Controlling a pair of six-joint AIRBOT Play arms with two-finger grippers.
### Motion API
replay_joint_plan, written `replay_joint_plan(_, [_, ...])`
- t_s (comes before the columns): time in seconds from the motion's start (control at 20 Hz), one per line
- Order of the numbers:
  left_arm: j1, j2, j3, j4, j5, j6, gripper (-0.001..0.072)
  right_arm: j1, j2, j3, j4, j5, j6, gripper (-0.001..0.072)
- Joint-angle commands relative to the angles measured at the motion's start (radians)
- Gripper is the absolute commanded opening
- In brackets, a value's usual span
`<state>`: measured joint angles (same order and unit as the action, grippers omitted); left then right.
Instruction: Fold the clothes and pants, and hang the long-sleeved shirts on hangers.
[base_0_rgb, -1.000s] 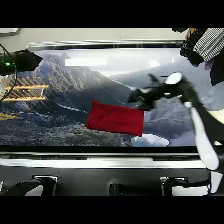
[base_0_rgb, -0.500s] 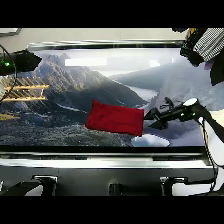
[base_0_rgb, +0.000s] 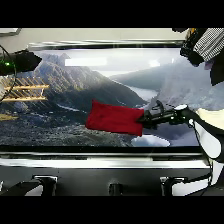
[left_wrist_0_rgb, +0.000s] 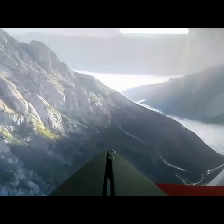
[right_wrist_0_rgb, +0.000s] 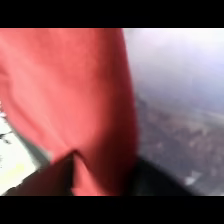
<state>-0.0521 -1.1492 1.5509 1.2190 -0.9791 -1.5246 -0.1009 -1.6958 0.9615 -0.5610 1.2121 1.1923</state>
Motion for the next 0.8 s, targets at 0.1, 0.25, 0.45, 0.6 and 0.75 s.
replay_joint_plan(0.1, [-0.002,0.0,0.0,-0.011,0.0,-0.005,0.0021,0.028,0.028,0.038,0.114,-0.019,-0.071,0.0037])
replay_joint_plan(0.25, [-0.002,0.0,0.0,-0.011,0.001,-0.005,0.0021,-0.055,0.104,0.126,0.103,0.034,-0.063,0.0037])
replay_joint_plan(0.45, [-0.002,0.0,0.0,-0.011,0.0,-0.005,0.0022,-0.254,0.18,0.277,0.021,0.131,0.022,0.0038])
replay_joint_plan(0.6, [-0.002,0.0,0.0,-0.011,0.001,-0.005,0.0022,-0.426,0.208,0.385,-0.069,0.163,0.099,0.0038])
replay_joint_plan(0.75, [-0.002,0.0,0.0,-0.011,0.0,-0.005,0.0022,-0.592,0.211,0.488,-0.106,0.185,0.163,0.0038])
